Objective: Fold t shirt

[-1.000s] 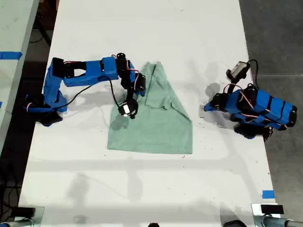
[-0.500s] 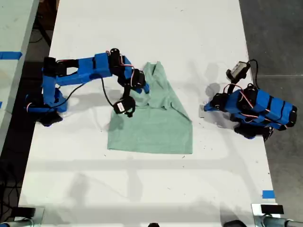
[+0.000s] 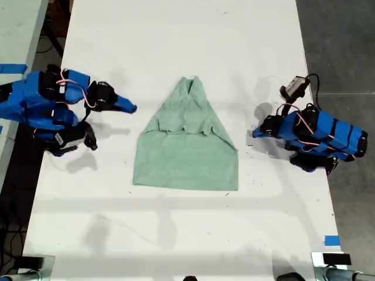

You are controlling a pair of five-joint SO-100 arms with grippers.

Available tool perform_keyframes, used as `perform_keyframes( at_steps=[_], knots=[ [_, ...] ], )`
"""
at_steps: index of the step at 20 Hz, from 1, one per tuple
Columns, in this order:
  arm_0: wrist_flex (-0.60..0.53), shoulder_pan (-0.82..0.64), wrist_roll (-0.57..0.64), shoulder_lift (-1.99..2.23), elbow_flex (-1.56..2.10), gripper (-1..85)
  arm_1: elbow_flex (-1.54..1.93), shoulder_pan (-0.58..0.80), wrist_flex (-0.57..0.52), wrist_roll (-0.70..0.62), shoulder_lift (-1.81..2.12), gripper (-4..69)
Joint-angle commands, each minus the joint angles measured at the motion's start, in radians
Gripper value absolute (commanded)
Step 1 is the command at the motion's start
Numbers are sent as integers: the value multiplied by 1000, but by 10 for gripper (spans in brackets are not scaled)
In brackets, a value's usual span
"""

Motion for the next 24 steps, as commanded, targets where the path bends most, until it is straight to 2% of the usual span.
perform_keyframes(
  at_steps=[1, 3, 5, 24],
  knots=[
    [-28, 25, -37, 595, 535, -2, -3, 2, 5, 9, -3, -19],
    [-69, 25, 12, 545, 583, -2, -2, 5, 5, 11, -3, -19],
    [-21, 8, 26, 584, 588, -2, -2, 6, 5, 11, -3, -19],
    [25, -60, -9, 584, 594, -2, -2, 3, 5, 15, -3, -19]
  ],
)
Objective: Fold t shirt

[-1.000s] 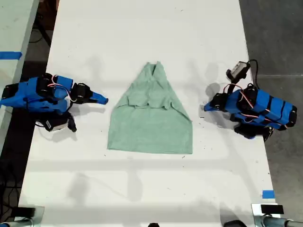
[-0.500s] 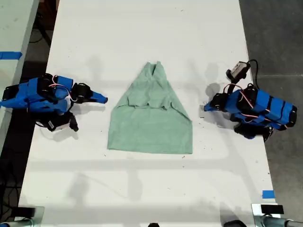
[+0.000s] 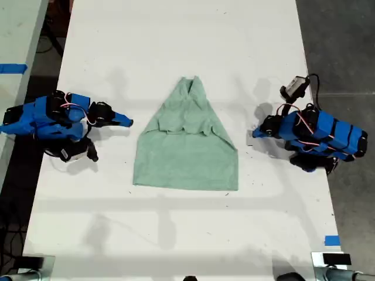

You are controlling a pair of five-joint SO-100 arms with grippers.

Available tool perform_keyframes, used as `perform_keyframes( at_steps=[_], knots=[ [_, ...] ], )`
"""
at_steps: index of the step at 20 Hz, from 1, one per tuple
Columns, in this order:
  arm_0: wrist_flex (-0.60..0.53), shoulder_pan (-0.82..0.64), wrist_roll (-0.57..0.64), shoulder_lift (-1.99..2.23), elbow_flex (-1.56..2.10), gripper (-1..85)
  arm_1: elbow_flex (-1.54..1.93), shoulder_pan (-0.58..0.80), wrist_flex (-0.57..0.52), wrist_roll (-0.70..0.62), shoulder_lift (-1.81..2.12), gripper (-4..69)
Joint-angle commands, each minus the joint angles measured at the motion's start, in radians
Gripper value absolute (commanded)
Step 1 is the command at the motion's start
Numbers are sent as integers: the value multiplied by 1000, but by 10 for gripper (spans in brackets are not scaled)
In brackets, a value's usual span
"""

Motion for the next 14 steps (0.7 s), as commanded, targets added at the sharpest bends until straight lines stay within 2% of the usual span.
perform_keyframes(
  at_steps=[1, 14],
  knots=[
    [3, -14, -25, 8, 8, -2, -2, 3, 5, 9, -3, -19],
    [6, -11, -17, 8, 8, -2, -2, 6, 5, 9, -3, -19]
  ],
)
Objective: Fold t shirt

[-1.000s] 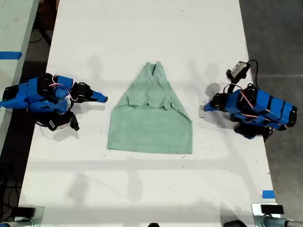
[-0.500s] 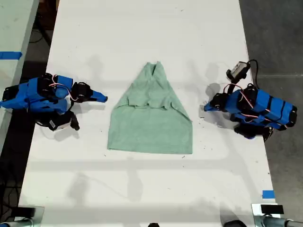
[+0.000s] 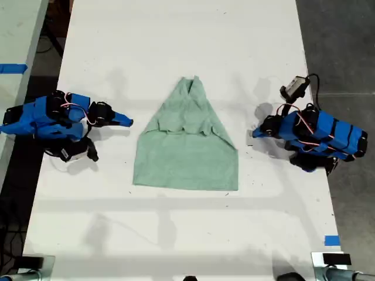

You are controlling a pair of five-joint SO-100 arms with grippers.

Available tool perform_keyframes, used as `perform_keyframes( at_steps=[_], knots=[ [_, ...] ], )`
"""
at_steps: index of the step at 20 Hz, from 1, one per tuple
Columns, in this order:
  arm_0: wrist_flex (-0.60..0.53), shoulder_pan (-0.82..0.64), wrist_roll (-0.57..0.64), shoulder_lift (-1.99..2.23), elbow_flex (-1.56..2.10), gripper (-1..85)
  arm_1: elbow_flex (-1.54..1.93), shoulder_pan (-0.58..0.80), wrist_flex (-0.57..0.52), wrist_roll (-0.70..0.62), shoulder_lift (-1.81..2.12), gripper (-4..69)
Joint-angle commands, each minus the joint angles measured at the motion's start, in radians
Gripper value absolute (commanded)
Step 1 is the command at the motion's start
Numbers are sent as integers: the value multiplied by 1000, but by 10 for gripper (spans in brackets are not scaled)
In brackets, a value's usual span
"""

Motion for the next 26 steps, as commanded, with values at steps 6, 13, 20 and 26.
perform_keyframes(
  at_steps=[6, 13, 20, 26],
  knots=[
    [6, -3, -6, 8, 8, -2, -2, 6, 5, 9, -3, -19],
    [6, -5, -5, 8, 8, -2, -2, 8, 5, 8, -3, -19],
    [9, 0, -14, 8, 9, -2, -2, 14, -17, -35, -3, -19],
    [8, -14, 0, 8, 8, -2, -8, 49, -28, -78, -3, -19]
  ],
)
